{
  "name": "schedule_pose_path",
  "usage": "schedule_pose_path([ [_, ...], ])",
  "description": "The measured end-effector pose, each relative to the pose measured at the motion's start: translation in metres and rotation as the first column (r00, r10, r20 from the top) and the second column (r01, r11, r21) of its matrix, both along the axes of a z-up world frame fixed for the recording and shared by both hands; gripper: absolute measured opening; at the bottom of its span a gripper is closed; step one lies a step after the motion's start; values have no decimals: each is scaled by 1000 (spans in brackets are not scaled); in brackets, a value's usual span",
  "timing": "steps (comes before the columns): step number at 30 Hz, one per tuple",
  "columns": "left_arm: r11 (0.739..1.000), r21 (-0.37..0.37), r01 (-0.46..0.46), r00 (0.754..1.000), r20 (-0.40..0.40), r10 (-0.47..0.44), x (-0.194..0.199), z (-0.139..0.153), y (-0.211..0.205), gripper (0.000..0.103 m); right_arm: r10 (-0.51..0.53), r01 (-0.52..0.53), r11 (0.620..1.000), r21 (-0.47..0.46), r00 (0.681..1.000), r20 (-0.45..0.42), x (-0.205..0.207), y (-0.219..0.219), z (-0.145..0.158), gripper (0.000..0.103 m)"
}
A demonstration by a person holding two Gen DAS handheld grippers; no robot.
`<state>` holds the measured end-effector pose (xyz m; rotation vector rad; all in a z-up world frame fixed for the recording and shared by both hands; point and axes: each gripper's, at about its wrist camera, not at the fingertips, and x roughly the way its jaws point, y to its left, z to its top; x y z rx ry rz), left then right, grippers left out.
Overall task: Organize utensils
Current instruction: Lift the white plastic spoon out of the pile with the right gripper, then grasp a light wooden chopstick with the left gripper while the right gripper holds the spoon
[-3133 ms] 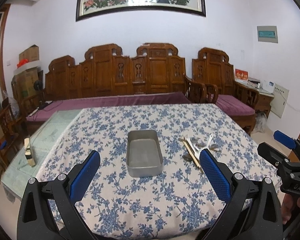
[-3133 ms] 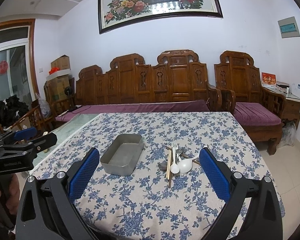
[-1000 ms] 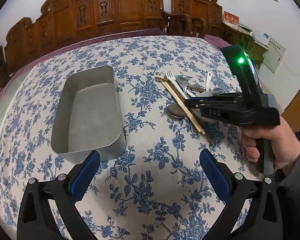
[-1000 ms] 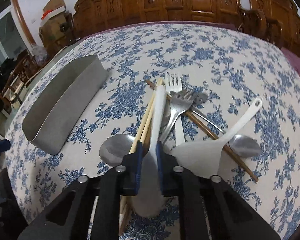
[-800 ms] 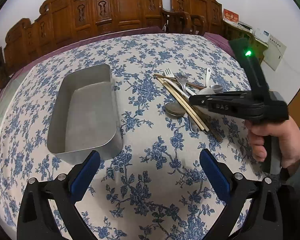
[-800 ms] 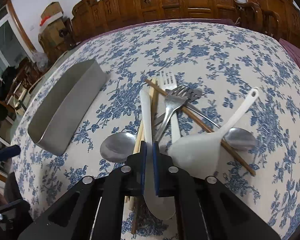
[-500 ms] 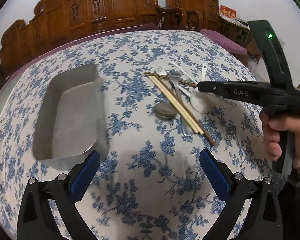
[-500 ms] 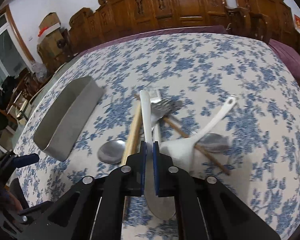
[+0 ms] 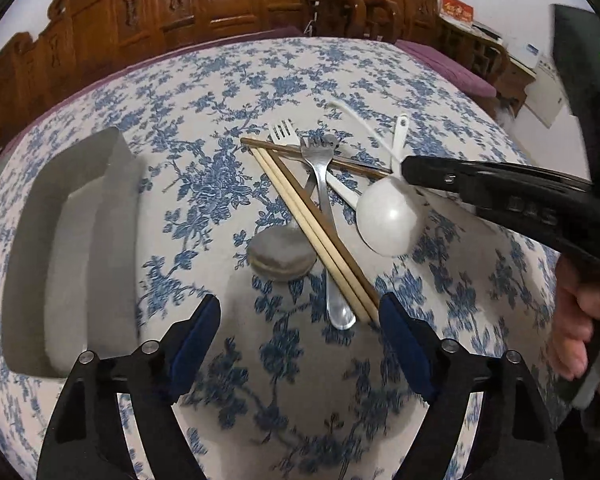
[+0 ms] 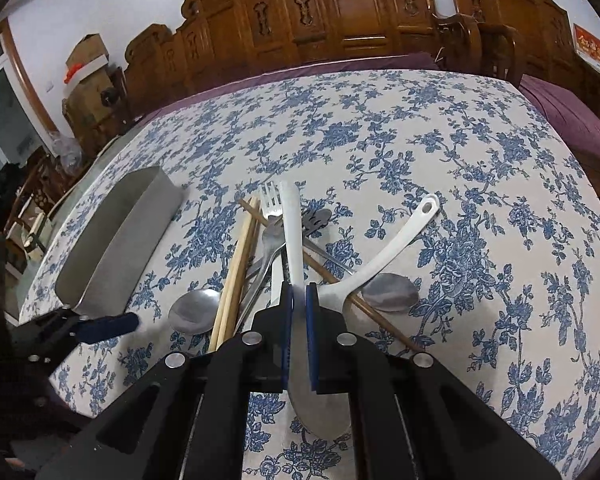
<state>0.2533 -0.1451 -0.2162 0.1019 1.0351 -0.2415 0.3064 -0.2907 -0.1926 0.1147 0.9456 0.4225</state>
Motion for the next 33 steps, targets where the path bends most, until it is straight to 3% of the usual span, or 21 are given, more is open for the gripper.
schedule_pose_path([
  [6, 998, 55, -16, 1000, -7, 17, 7, -9, -8, 73, 4, -4, 1000, 12, 1000, 4, 0, 1, 3, 8],
  [18, 998, 42, -48, 999, -10, 49, 7, -8, 3, 64, 14, -14, 1000, 9, 1000, 5, -1, 5, 3, 8],
  [24, 998, 40, -57, 998, 4, 57, 7, -7, 7, 43, 19, -19, 1000, 3, 1000, 2, -1, 8, 1, 8],
  [27, 997, 50, -55, 998, -2, 55, 10, -9, 7, 38, 22, -22, 1000, 2, 1000, 4, -2, 9, 2, 8],
  [32, 997, 50, -53, 998, -18, 54, 16, -14, 7, 18, 26, -26, 1000, -3, 1000, 0, -2, 10, 0, 8],
  [33, 998, 44, -55, 998, -23, 56, 16, -14, 8, 10, 25, -25, 1000, -4, 1000, -1, -2, 10, 0, 8],
])
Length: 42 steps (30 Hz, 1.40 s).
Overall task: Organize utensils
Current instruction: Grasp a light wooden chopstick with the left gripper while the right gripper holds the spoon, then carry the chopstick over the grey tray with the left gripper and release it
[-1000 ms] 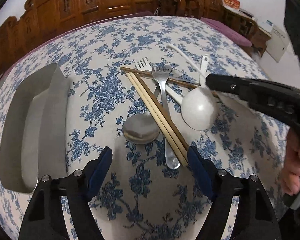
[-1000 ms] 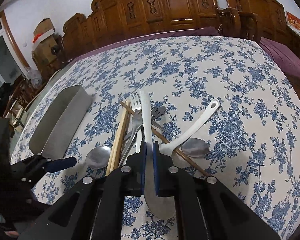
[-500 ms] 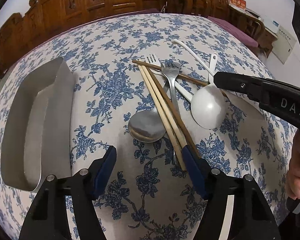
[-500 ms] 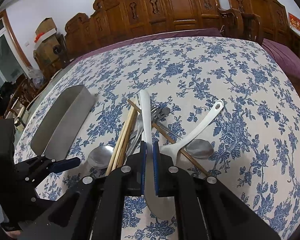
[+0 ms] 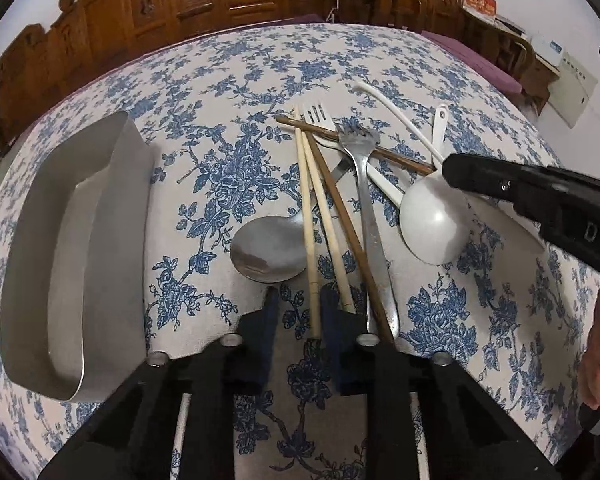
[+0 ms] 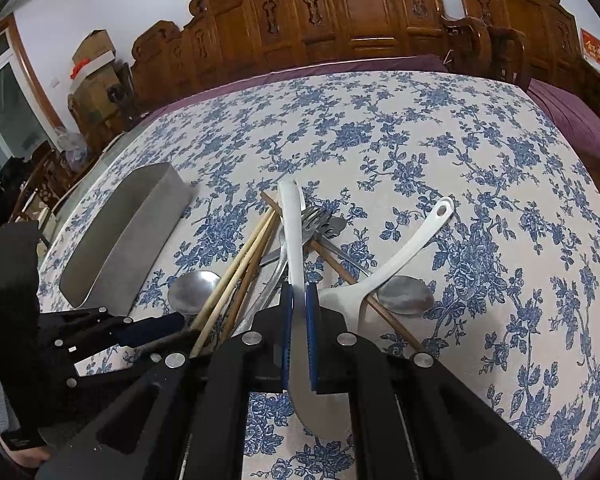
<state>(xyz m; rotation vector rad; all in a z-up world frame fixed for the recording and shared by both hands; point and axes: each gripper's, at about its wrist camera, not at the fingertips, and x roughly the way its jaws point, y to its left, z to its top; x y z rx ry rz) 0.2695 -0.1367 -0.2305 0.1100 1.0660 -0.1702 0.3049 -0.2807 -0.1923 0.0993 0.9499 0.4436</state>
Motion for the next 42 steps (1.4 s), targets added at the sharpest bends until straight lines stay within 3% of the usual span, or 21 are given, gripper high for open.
schedule_pose_path([
  [1, 1000, 1, -2, 1000, 1, 2, 0, 0, 1, 4, 0, 0, 1000, -1, 1000, -1, 0, 0, 0, 8],
  [16, 1000, -21, -16, 994, 108, 18, -25, 39, 30, 4, 17, -17, 1000, -6, 1000, 3, -11, 13, 1, 8],
  [28, 998, -48, -44, 983, 179, 51, -41, 74, 70, 4, 31, -30, 1000, -7, 998, 47, -28, 36, 28, 8],
  [42, 993, -49, -105, 977, 182, 112, -45, 87, 131, 4, 64, -62, 998, -33, 996, 67, -35, 79, 56, 8],
])
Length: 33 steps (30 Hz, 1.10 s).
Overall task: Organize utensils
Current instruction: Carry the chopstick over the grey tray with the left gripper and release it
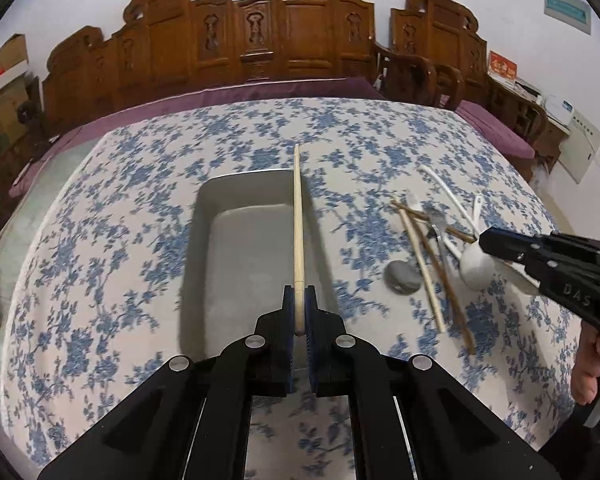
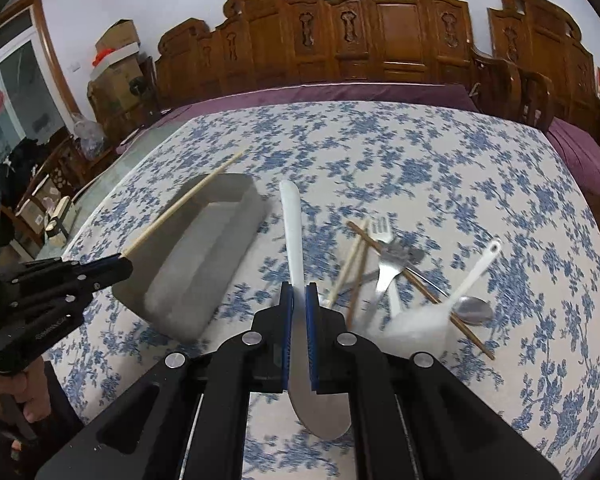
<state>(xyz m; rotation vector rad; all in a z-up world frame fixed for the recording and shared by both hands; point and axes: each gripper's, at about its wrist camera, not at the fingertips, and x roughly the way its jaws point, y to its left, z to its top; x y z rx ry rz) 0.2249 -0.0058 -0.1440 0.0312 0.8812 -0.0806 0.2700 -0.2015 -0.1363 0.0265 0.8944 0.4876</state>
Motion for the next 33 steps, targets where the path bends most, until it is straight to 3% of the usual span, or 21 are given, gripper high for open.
schedule_pose_path([
  [15, 999, 39, -20, 995, -92, 24, 11, -26, 40, 4, 51, -52, 998, -22, 998, -23, -2, 56, 2, 8],
  [29, 999, -22, -24, 994, -106, 22, 25, -32, 51, 5, 88, -89, 996, -20, 995, -46, 4, 94, -6, 8],
  [32, 999, -28, -14, 996, -93, 12, 23, -27, 52, 10, 92, -93, 996, -14, 994, -50, 7, 102, -6, 8],
  [33, 999, -29, -14, 996, -87, 12, 23, -25, 53, 19, 93, -94, 996, -11, 994, -51, 9, 105, -6, 8],
])
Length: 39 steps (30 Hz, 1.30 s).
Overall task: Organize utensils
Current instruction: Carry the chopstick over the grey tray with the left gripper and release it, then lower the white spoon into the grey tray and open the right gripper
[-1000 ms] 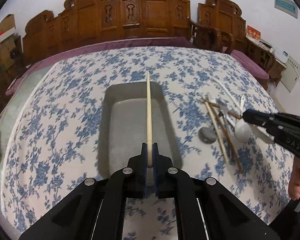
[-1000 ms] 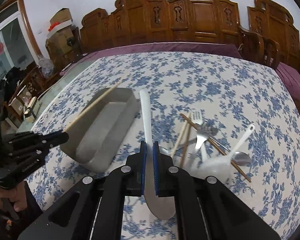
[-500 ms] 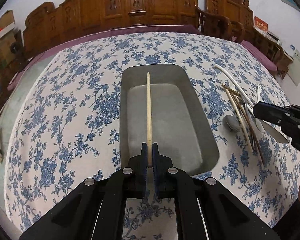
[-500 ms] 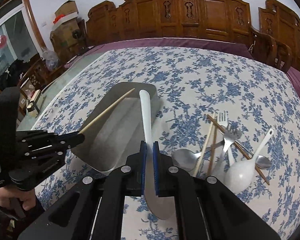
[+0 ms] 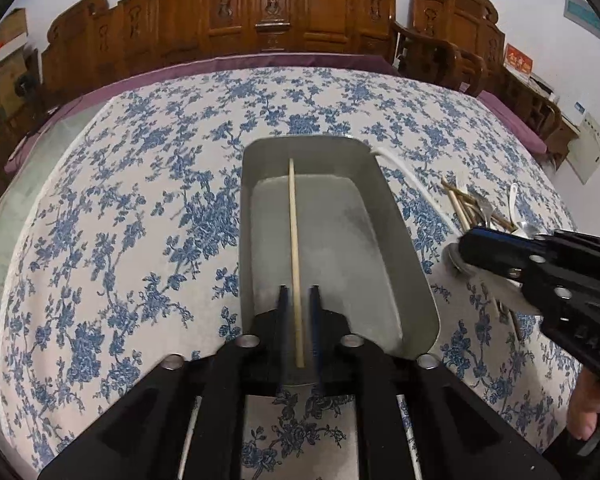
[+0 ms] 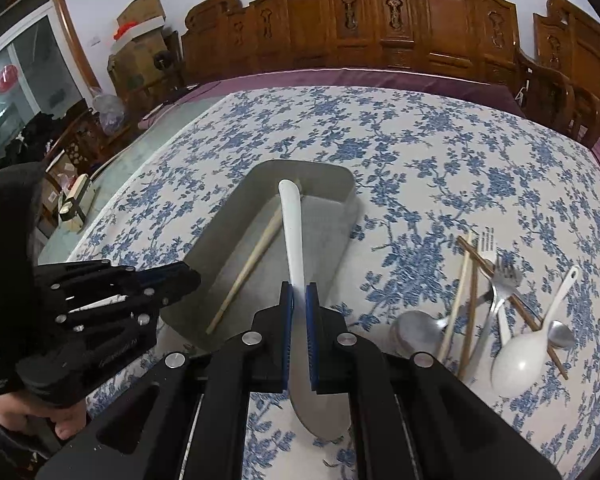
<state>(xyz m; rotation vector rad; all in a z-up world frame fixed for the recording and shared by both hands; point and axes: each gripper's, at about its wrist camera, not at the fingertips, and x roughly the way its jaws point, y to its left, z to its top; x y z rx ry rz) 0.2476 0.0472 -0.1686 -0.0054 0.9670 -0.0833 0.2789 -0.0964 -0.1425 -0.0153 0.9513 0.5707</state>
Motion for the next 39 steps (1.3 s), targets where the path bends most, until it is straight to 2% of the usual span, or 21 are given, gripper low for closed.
schedule_pose_path([
  [1, 1000, -2, 0, 1000, 13, 0, -2, 4, 2, 25, -1, 1, 1000, 3, 1000, 0, 1, 3, 0, 8],
  [10, 1000, 8, -23, 998, 62, 23, -12, 26, 28, 29, -17, 18, 999, 47, 1000, -18, 13, 31, -6, 8],
  [18, 999, 15, -48, 996, 77, 46, -21, 31, 49, 30, -49, 60, 991, 116, 994, -93, 34, 49, -22, 8],
  [28, 999, 28, -42, 995, 87, 39, -28, 37, 51, 30, -56, 72, 991, 116, 989, -136, 41, 56, -39, 11],
  [35, 999, 29, -36, 994, 102, 32, -36, 46, 44, 31, -18, 27, 993, 113, 997, -78, 29, 41, -21, 11],
  [39, 999, 34, -20, 993, 117, 16, -43, 51, 34, 37, -17, 19, 995, 101, 1000, -18, 12, 19, -2, 11],
])
